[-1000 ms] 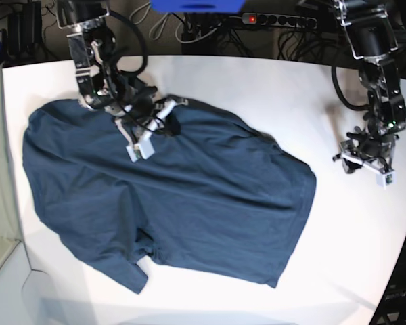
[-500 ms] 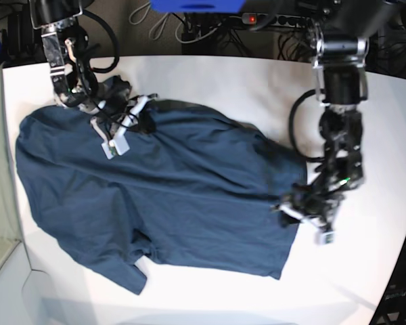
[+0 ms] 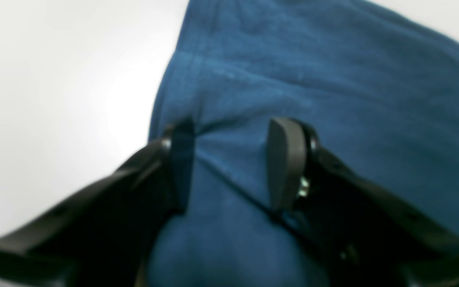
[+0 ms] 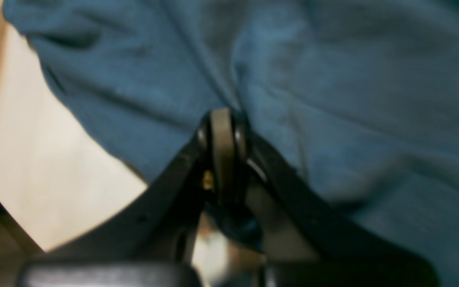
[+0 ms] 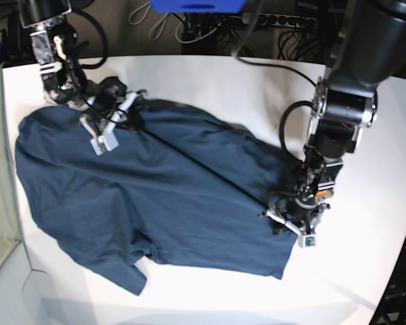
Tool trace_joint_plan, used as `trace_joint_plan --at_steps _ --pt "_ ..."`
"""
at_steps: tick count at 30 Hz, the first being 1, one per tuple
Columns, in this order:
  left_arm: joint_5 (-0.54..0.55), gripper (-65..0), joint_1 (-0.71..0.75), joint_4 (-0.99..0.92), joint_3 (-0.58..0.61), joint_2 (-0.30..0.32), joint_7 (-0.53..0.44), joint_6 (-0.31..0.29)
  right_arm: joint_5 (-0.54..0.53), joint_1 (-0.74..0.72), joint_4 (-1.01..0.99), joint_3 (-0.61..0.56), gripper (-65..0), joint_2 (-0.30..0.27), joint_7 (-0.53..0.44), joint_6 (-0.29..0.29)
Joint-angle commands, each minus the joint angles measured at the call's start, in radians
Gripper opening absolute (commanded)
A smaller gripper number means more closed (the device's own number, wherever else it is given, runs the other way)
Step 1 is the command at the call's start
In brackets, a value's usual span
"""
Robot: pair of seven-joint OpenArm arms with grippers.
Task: Layout the t-shirt on the table in an organized manner, then fold the t-shirt properly
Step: 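Grasp the shirt hem with the right gripper and the side with the left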
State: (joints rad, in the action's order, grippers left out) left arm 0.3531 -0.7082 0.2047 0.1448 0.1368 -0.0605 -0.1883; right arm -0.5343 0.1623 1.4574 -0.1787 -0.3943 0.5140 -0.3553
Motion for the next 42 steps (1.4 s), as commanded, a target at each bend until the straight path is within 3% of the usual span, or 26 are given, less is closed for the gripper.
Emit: trace_joint_plan --at_steps 1,6,11,15,17,19,22,30,35,38,42 --pt "0.002 -35.2 -0.028 0.005 0.009 0.011 0.017 0.01 0.089 0.01 -0.022 0.008 -65.0 -0.039 0.114 0.048" --pt "0.001 -35.2 -0.037 0.029 0.011 0.011 0.023 0.01 0.089 -0.034 -0.024 0.071 -65.0 -0.121 0.094 0.048" --pt "0.001 -35.2 -0.038 0.029 0.011 0.01 0.023 0.01 0.087 -0.045 0.075 0.195 -65.0 -0.11 0.097 0.048" --pt "0.001 -35.2 -0.037 0.031 0.011 0.007 0.023 0.01 0.087 0.021 0.293 0.212 -65.0 -0.015 0.097 0.048" --pt "0.001 -35.2 -0.037 0.031 0.011 0.005 0.023 0.01 0.087 0.036 0.369 0.199 -65.0 0.074 0.097 0.048" --pt "0.001 -35.2 -0.037 0.031 0.011 0.005 0.023 0.01 0.087 0.039 0.388 0.187 -65.0 0.15 0.097 0.048" --pt "0.001 -35.2 -0.037 0.031 0.011 0.01 0.023 0.01 0.089 0.036 0.358 0.144 -65.0 0.211 0.097 0.048" --pt "0.001 -35.2 -0.015 0.034 0.011 0.011 0.023 0.01 0.089 -0.134 0.108 0.032 -65.0 0.275 0.09 0.048" --pt "0.001 -35.2 0.003 0.032 0.011 0.011 0.023 0.01 0.089 -0.201 -0.036 0.026 -65.0 0.318 0.091 0.048" --pt "0.001 -35.2 0.003 0.032 0.011 0.013 0.023 0.01 0.089 -0.177 -0.063 0.014 -65.0 0.314 0.096 0.048" --pt "0.001 -35.2 0.003 0.034 0.011 0.033 0.021 0.01 0.089 -0.096 -0.047 -0.035 -65.0 0.268 0.094 0.048"
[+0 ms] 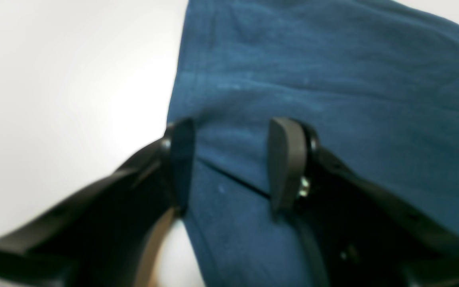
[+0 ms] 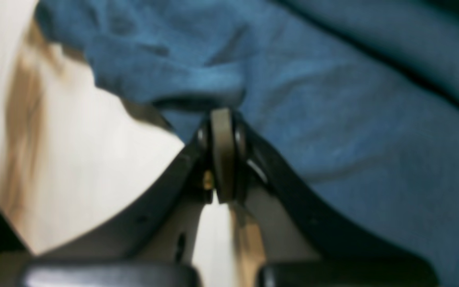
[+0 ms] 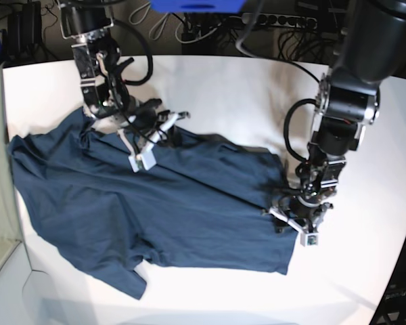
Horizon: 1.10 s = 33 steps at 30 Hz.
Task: Layout the t-shirt on the table in an organized manner, then fold the t-shirt properly
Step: 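Grasp the shirt hem with the right gripper and the side with the left, then drag the grasped shirt edge with the right gripper away from the left gripper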
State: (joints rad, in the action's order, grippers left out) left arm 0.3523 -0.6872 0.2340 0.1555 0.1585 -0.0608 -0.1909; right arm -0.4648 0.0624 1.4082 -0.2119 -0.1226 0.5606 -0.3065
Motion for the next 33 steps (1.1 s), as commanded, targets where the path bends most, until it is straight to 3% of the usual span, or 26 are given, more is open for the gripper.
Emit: trace_joint_plan --at_steps 1,13,17,21,27,33 --pt "0.001 -35.2 -0.018 0.005 0.0 0.013 0.022 0.012 0.019 0.021 0.007 -0.016 -65.0 -0.024 0.046 -0.001" --pt "0.001 -35.2 -0.061 0.048 0.0 0.037 0.023 0.012 0.019 0.15 0.161 -0.05 -65.0 -0.322 0.051 -0.001" --pt "0.001 -35.2 -0.087 0.064 0.0 0.031 0.023 0.012 0.018 0.13 0.196 -0.01 -65.0 -0.378 0.051 -0.001" --pt "0.011 -35.5 -0.096 0.069 -0.006 0.029 0.074 0.012 0.016 0.175 0.383 0.073 -65.0 -0.363 0.051 -0.001" --pt "0.012 -35.4 0.004 0.268 -0.007 0.034 0.253 0.012 0.018 0.19 0.527 0.108 -65.0 -0.225 0.06 -0.001" --pt "0.0 -35.2 0.177 0.562 -0.001 0.037 0.358 0.011 0.018 0.184 0.529 0.099 -65.0 -0.131 0.237 -0.001"
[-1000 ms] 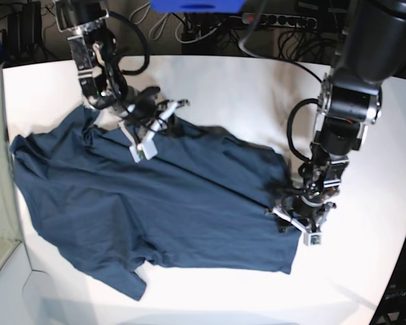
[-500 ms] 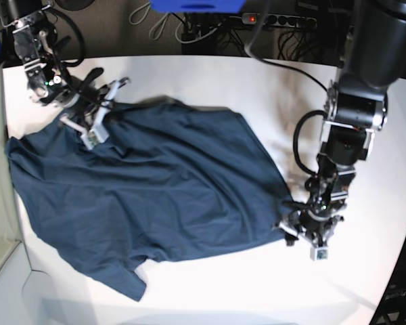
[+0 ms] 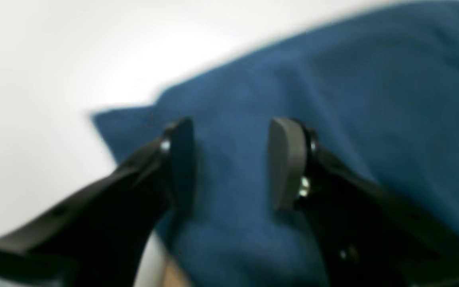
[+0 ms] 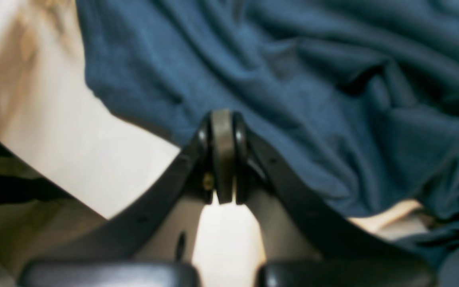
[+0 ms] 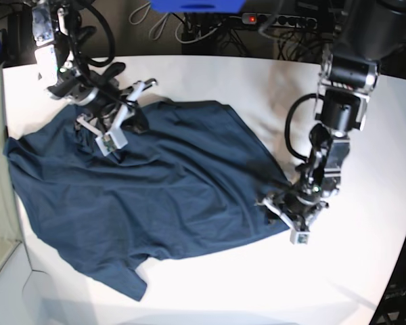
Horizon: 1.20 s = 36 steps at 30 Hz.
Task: Layout the t-shirt on the table in an organized manner, then fold the t-shirt properly
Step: 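Drag the grasped shirt edge with the right gripper away from the left gripper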
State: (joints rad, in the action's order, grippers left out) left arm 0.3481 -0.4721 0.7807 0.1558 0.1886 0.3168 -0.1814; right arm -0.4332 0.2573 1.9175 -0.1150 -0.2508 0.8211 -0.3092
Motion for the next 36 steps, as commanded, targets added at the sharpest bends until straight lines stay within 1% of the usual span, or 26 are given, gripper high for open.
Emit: trace_joint_plan --at_steps 1,5,7,9,10,13,15,17,18,20,24,26,29,31,33,36 --pt "0.004 -35.2 -0.03 0.01 0.0 0.004 -0.021 0.0 -0.014 -0.011 0.02 0.002 -65.0 0.009 0.004 0.002" --pt "0.003 -35.2 -0.032 -0.083 0.0 -0.001 -0.025 -0.002 -0.017 0.004 0.02 0.001 -65.0 0.017 0.122 -0.003" --pt "0.004 -35.2 -0.035 -0.125 -0.002 -0.002 -0.029 -0.003 -0.019 0.026 0.024 0.002 -64.5 0.018 0.145 -0.003" --pt "0.004 -35.2 -0.041 -0.152 0.0 -0.002 -0.078 -0.003 -0.019 0.041 0.035 0.002 -61.1 0.026 0.14 -0.003" --pt "0.003 -35.2 -0.041 -0.163 0.0 -0.002 -0.107 -0.005 -0.019 0.047 0.037 0.004 -59.4 0.04 0.14 -0.003" --pt "-0.057 -35.2 -0.043 -0.217 0.0 -0.002 -0.166 -0.005 -0.016 0.049 0.032 0.007 -56.3 0.066 0.142 -0.002" --pt "-0.113 -35.2 -0.049 -0.241 -0.002 -0.002 -0.189 -0.005 -0.016 0.05 0.03 0.002 -56.2 0.075 0.142 -0.002" --pt "-0.143 -35.2 -0.052 -0.264 -0.002 -0.002 -0.204 -0.005 -0.016 0.05 0.03 0.002 -56.9 0.104 0.142 -0.002" --pt "-0.151 -35.2 -0.052 -0.272 -0.002 -0.002 -0.21 -0.007 -0.016 0.05 0.03 0.007 -57.7 0.107 0.142 -0.002" --pt "-0.152 -35.2 -0.052 -0.274 -0.002 -0.001 -0.21 -0.007 -0.014 0.046 0.03 0.002 -58.8 0.103 0.154 -0.002" --pt "-0.159 -35.2 -0.05 -0.28 0.0 0.01 -0.212 -0.007 -0.016 0.05 0.029 0.004 -58.9 0.106 0.186 -0.002" --pt "-0.159 -35.2 -0.05 -0.28 0.0 0.032 -0.212 -0.007 -0.019 0.053 0.029 0.002 -58.7 0.12 0.2 -0.002" --pt "-0.157 -35.2 -0.05 -0.28 0.0 0.042 -0.212 -0.007 -0.019 0.055 0.027 0.001 -58.0 0.146 0.203 -0.002" --pt "-0.159 -35.2 -0.055 -0.28 -0.002 0.05 -0.212 -0.007 -0.019 0.056 0.027 0.001 -53.3 0.149 0.203 -0.002" --pt "-0.159 -35.2 -0.055 -0.28 -0.002 0.073 -0.212 -0.007 -0.019 0.067 0.024 -0.007 -45.3 0.15 0.195 -0.002" --pt "-0.159 -35.2 -0.057 -0.28 -0.005 0.082 -0.212 -0.007 -0.019 0.073 0.009 -0.059 -31.5 0.146 0.192 -0.003"
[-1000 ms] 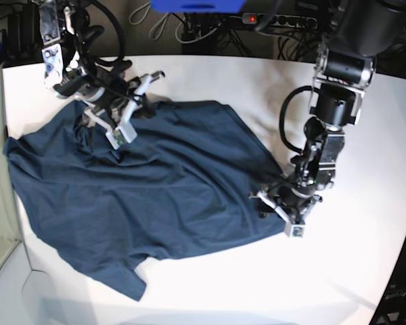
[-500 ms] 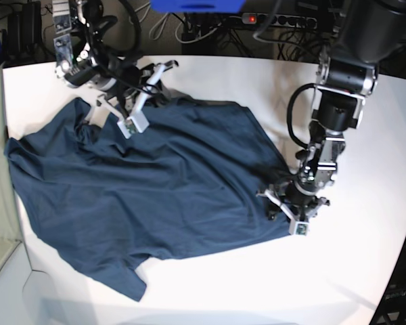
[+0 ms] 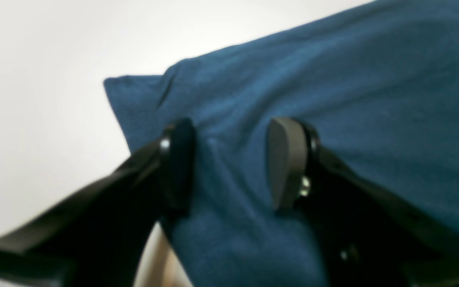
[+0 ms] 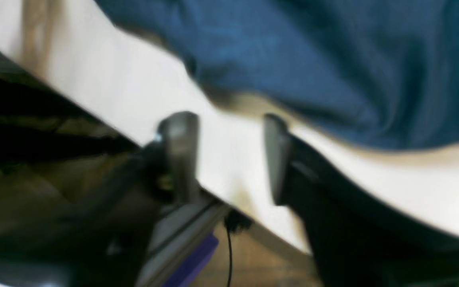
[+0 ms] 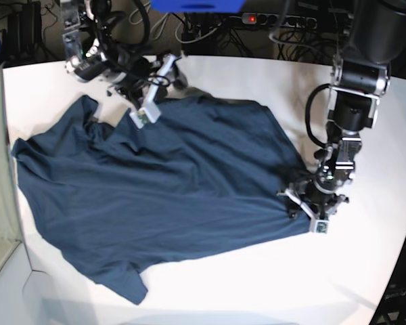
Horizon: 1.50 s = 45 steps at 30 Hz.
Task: Layout the t-shirt on the table in an organized manner, then fold the t-shirt properly
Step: 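Drag the grasped shirt edge with the right gripper away from the left gripper, then release the shirt with the left gripper and raise it clear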
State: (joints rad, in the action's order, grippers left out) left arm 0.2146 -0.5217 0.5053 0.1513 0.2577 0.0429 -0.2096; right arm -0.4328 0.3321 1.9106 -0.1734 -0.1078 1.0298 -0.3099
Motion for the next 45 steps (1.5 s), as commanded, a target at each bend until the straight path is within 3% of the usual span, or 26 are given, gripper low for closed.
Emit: trace_joint_plan --at_steps 1,5,9,12,15,20,26,34,45 --pt "-0.025 -35.2 -0.008 -0.004 0.0 0.019 0.062 0.022 -0.019 0.0 0.016 -0.019 -28.2 0.003 -0.016 -0.002" --pt "-0.016 -35.2 -0.022 0.011 -0.003 0.027 0.062 0.022 -0.019 0.015 0.016 -0.101 -21.4 0.004 -0.029 -0.002" --pt "0.006 -35.2 -0.047 0.077 -0.014 0.038 0.067 0.022 -0.019 0.022 0.014 -0.133 -21.2 0.007 -0.056 -0.002" --pt "0.096 -35.2 -0.059 0.123 -0.089 0.056 0.071 0.022 -0.019 0.022 0.013 -0.15 -21.2 0.007 -0.061 -0.002" --pt "0.148 -35.2 -0.093 0.135 -0.155 0.061 0.16 0.02 -0.019 0.022 0.013 -0.16 -21.2 0.007 -0.061 -0.002" --pt "0.145 -35.2 -0.076 0.132 -0.161 0.073 0.216 0.02 -0.019 0.019 0.0 -0.156 -21.1 0.009 -0.127 -0.002" --pt "0.145 -35.2 -0.03 0.134 -0.157 0.073 0.216 0.02 -0.019 -0.047 -0.217 -0.159 -21.0 0.024 -0.193 -0.002" --pt "0.151 -35.2 0.097 0.209 -0.161 0.107 0.216 0.02 -0.019 -0.054 -0.303 -0.159 -21.0 0.044 -0.251 -0.002" --pt "0.15 -35.2 0.41 0.566 -0.164 0.17 0.222 0.02 -0.019 -0.149 -0.389 -0.153 -21.0 0.066 -0.317 -0.002"
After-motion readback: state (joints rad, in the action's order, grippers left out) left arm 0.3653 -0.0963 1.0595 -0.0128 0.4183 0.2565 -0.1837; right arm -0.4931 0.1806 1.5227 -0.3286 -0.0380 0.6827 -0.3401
